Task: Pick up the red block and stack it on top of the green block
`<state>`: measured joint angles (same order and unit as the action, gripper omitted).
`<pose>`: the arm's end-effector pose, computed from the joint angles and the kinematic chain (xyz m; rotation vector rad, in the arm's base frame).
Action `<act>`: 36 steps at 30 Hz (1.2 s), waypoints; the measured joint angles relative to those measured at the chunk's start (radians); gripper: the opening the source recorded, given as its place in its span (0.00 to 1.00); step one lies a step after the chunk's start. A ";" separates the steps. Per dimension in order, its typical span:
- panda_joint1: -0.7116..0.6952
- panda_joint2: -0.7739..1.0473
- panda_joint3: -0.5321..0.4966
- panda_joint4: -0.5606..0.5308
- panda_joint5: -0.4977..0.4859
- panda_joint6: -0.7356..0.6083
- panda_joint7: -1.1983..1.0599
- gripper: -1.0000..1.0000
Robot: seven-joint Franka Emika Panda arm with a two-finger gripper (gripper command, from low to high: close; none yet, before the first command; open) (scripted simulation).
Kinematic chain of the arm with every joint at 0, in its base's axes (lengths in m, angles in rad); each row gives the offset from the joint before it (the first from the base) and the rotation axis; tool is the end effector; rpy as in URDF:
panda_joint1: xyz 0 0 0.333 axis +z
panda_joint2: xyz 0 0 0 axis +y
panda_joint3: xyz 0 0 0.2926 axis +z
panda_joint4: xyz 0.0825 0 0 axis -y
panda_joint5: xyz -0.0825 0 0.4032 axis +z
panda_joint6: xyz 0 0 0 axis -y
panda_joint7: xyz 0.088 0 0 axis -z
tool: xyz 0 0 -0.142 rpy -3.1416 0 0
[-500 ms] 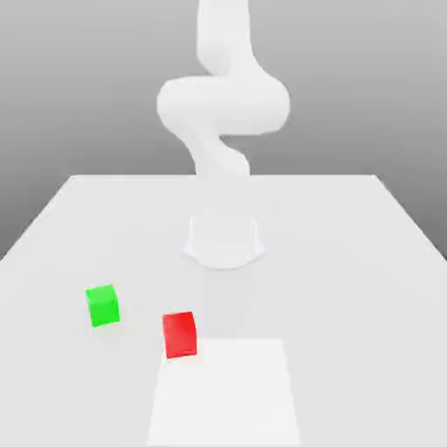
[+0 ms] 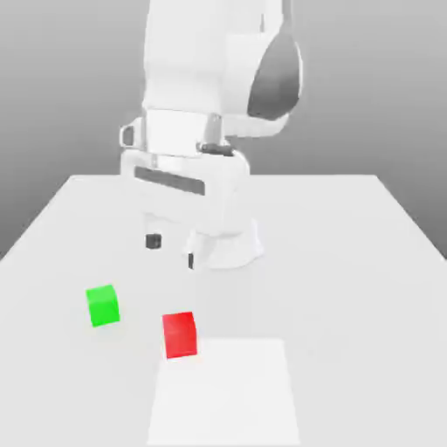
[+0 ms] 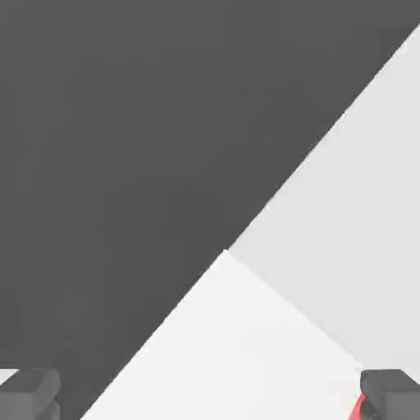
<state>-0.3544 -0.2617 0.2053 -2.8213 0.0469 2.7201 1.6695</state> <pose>0.3975 -0.0697 0.2175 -1.8199 2.4468 -0.2052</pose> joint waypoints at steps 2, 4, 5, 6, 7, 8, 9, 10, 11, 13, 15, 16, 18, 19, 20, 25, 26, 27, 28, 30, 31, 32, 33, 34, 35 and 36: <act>-0.027 0.060 0.005 -0.060 0.014 0.048 0.093 0.50; -0.041 0.115 0.005 -0.111 0.041 0.094 0.162 0.50; -0.037 0.135 0.002 -0.120 0.064 0.112 0.165 0.50; -0.029 0.154 -0.001 -0.123 0.090 0.128 0.156 0.50; -0.020 0.171 -0.004 -0.123 0.116 0.143 0.142 0.50; -0.008 0.189 -0.010 -0.121 0.139 0.158 0.129 0.50; -0.001 0.207 -0.009 -0.118 0.165 0.173 0.112 0.50; 0.005 0.225 -0.007 -0.115 0.186 0.187 0.096 0.50; 0.010 0.244 -0.008 -0.112 0.204 0.202 0.084 0.50; 0.016 0.282 -0.007 -0.107 0.223 0.233 0.070 0.50; 0.016 0.320 -0.013 -0.102 0.220 0.265 0.070 0.50; 0.020 0.340 -0.022 -0.100 0.208 0.281 0.079 0.50; 0.050 0.378 -0.062 -0.096 0.166 0.315 0.107 0.50; 0.076 0.396 -0.095 -0.095 0.142 0.331 0.124 0.50; 0.098 0.415 -0.128 -0.093 0.107 0.348 0.148 0.50; 0.163 0.444 -0.201 -0.090 0.074 0.374 0.172 0.00; 0.163 0.444 -0.201 -0.090 0.074 0.375 0.173 0.00; 0.163 0.444 -0.201 -0.090 0.073 0.376 0.173 0.00; 0.174 0.449 -0.214 -0.090 0.066 0.380 0.179 0.00; 0.133 0.430 -0.165 -0.091 0.096 0.363 0.157 0.00; 0.118 0.414 -0.140 -0.092 0.131 0.348 0.132 0.00; 0.099 0.397 -0.113 -0.094 0.163 0.333 0.109 0.00; 0.083 0.379 -0.090 -0.095 0.187 0.316 0.092 0.00; 0.078 0.360 -0.078 -0.096 0.212 0.300 0.075 0.00; 0.076 0.341 -0.071 -0.098 0.229 0.283 0.064 0.00; 0.077 0.322 -0.069 -0.101 0.236 0.267 0.060 0.00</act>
<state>-0.2775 0.0603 0.1363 -2.9219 0.2825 2.9875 1.7296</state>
